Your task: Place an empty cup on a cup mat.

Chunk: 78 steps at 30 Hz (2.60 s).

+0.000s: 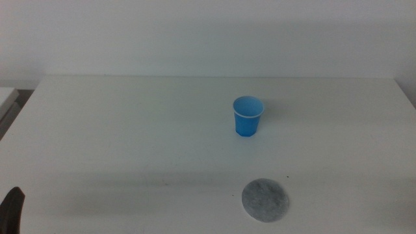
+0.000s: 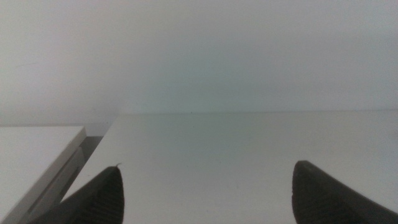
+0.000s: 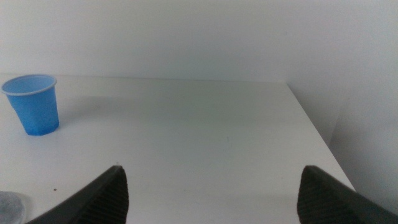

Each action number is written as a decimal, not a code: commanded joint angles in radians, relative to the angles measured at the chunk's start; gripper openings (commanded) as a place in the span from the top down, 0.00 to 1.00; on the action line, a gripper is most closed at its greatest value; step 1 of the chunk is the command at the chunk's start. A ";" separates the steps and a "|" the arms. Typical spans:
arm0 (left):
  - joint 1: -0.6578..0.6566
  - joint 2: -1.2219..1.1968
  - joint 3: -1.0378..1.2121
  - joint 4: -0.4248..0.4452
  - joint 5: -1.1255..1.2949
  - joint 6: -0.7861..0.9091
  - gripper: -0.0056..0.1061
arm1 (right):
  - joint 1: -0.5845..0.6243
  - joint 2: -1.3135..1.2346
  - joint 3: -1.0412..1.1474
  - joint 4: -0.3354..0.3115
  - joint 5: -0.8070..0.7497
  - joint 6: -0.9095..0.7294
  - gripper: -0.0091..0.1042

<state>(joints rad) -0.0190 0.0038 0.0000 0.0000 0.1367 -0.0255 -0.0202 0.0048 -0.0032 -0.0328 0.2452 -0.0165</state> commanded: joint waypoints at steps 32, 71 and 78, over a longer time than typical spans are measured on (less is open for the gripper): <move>-0.420 1.593 -1.548 -0.058 0.796 -0.239 0.15 | 0.003 -0.005 0.003 -0.006 -0.007 -0.004 0.10; -0.557 2.452 -2.316 -0.035 0.914 -0.286 0.24 | 0.003 -0.005 0.003 -0.006 -0.007 -0.004 0.10; -0.557 2.452 -2.316 -0.054 0.915 -0.289 0.66 | 0.003 -0.005 0.003 -0.006 -0.007 -0.004 0.10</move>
<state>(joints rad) -0.5756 2.4628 -2.3034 -0.0394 1.0639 -0.3126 -0.0202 0.0048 -0.0032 -0.0328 0.2452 -0.0165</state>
